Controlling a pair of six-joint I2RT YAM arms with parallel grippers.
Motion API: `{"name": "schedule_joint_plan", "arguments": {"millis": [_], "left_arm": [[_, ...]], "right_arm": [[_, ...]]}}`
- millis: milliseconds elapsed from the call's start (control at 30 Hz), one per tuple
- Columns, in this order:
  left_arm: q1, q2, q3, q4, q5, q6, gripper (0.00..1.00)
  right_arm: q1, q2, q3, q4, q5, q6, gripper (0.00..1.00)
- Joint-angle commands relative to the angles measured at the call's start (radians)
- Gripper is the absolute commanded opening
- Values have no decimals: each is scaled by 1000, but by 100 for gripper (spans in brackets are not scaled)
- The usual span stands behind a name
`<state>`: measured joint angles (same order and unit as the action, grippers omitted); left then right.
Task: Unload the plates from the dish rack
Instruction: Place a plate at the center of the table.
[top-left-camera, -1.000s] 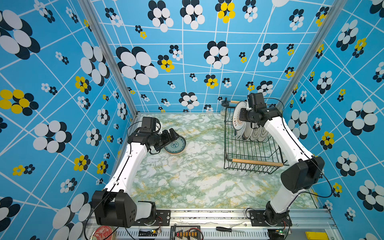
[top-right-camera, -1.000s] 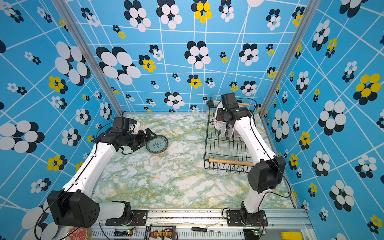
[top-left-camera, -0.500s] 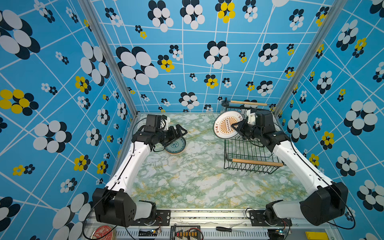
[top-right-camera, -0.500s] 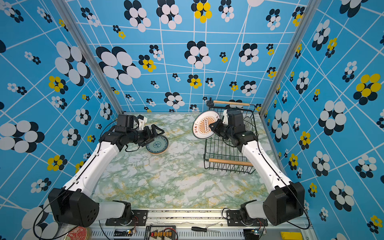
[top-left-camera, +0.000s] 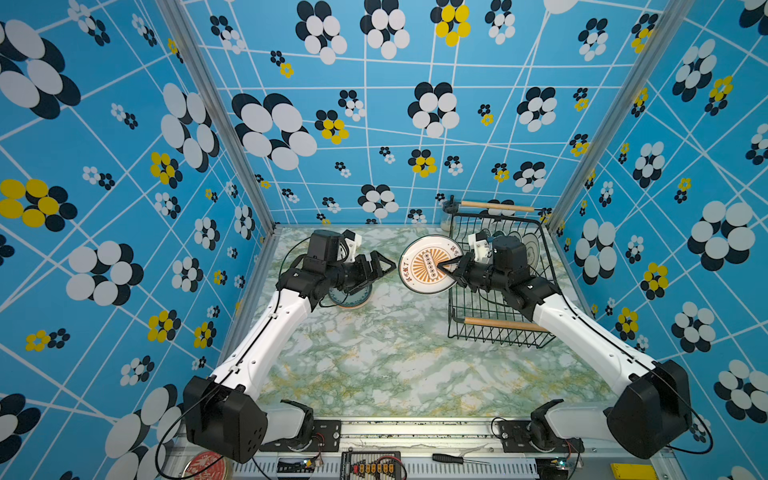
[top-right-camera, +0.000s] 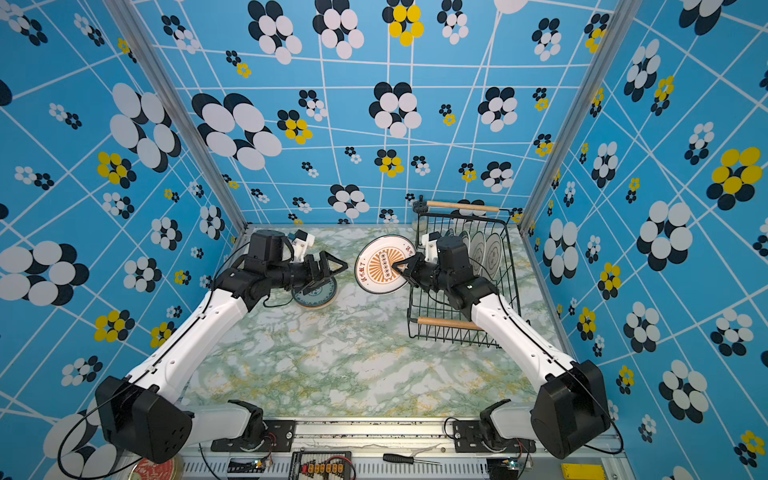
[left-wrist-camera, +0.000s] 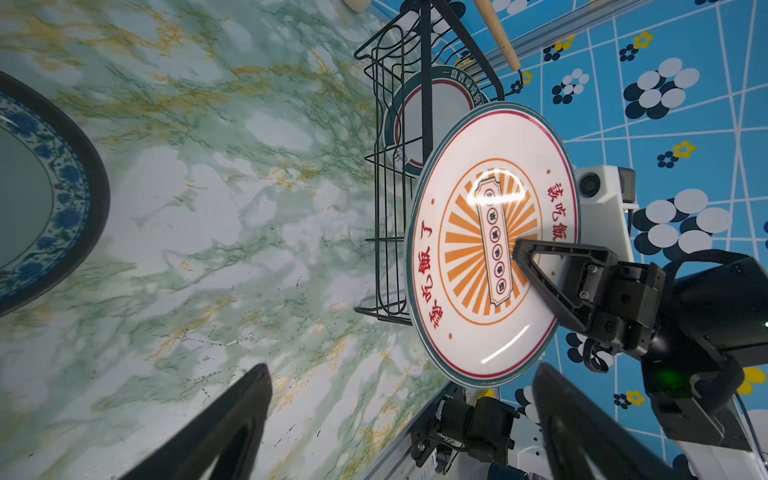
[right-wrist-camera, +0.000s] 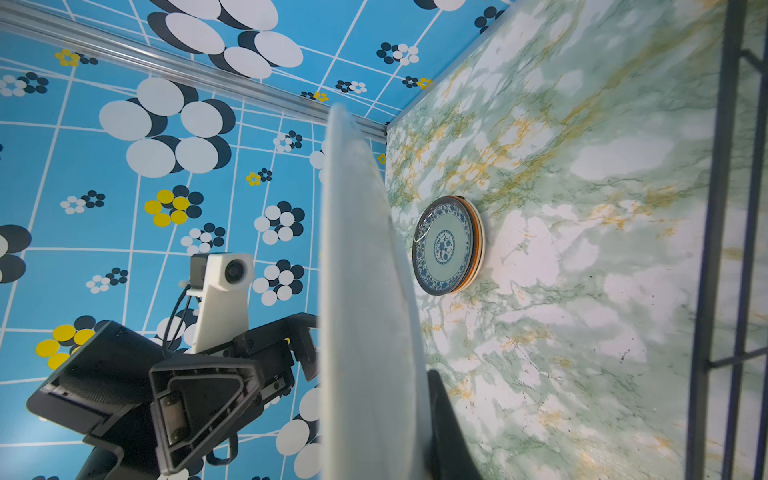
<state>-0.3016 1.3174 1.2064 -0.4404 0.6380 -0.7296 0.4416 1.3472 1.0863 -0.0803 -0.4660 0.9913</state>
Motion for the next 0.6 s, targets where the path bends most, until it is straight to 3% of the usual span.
{"name": "schedule_joint_plan", "arguments": {"millis": [0,133,333,567], "left_arm": [[-12,-14,-22,57,28,-30,99],[-22,8,-23,71,36,-27,100],[-34,28,-27,99,55,-36,92],[-36,54,-39,125,84,-51,62]], "right_arm": [[20,-7,-15,120,-48,41,8],[27,16,-38,215,-88,100,9],[45,58,-41,292,-122,141,10],[66,103,-24,319,-146,151,10]]}}
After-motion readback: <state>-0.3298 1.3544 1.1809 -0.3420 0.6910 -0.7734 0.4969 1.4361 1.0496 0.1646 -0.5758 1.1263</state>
